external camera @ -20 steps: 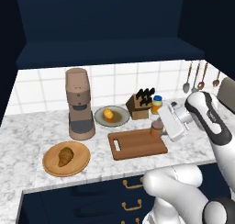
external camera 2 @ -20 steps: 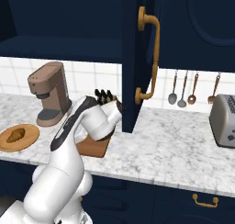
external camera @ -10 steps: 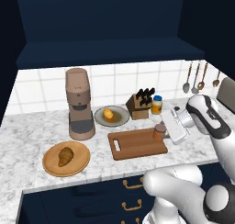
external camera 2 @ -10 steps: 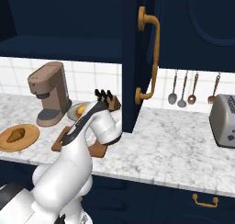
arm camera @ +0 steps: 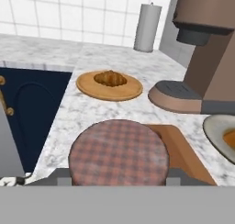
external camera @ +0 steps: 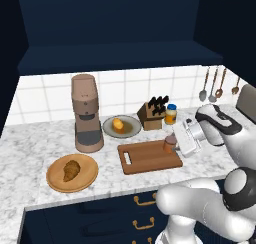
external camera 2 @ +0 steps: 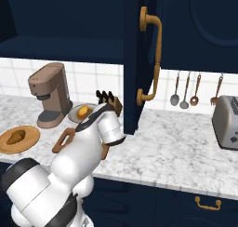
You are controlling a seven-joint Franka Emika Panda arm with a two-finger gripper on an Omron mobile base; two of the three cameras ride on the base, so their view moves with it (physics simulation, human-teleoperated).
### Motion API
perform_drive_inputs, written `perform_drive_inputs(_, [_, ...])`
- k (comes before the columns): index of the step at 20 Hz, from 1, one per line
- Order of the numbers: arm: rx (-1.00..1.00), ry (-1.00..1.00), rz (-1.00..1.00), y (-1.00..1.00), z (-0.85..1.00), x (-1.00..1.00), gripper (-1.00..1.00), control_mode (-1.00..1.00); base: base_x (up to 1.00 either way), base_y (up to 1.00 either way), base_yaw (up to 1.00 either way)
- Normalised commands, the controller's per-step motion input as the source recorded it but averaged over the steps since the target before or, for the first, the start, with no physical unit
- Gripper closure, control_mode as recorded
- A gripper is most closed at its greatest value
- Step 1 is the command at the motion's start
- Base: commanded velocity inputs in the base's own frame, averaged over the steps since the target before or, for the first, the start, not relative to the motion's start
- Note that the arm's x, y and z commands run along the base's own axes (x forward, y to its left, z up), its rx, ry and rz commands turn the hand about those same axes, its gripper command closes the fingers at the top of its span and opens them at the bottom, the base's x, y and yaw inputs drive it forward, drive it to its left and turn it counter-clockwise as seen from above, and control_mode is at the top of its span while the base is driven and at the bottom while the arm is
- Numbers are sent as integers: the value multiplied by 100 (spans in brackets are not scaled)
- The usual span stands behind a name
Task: From the different types of pastries on the counter, select a croissant and place it on the cutting board. Then retrieve a jar of jam from the cabinet and place it alongside the croissant on the cutting board.
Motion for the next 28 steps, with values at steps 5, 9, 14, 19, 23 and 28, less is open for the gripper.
perform_drive_inputs(5, [3, 0, 0, -18, -29, 49, 100, -100, 0, 0, 0])
perform_drive_inputs(9, [5, 0, 0, -5, -26, 35, 100, -100, 0, 0, 0])
perform_drive_inputs(14, [1, 0, 1, -10, -25, 4, 100, -100, 0, 0, 0])
perform_drive_inputs(19, [0, -1, 1, -8, -29, 1, 100, -100, 0, 0, 0])
perform_drive_inputs(23, [2, -1, 0, 0, -35, 18, 100, -100, 0, 0, 0])
perform_drive_inputs(28, [2, 0, 0, 0, -36, 49, 100, -100, 0, 0, 0])
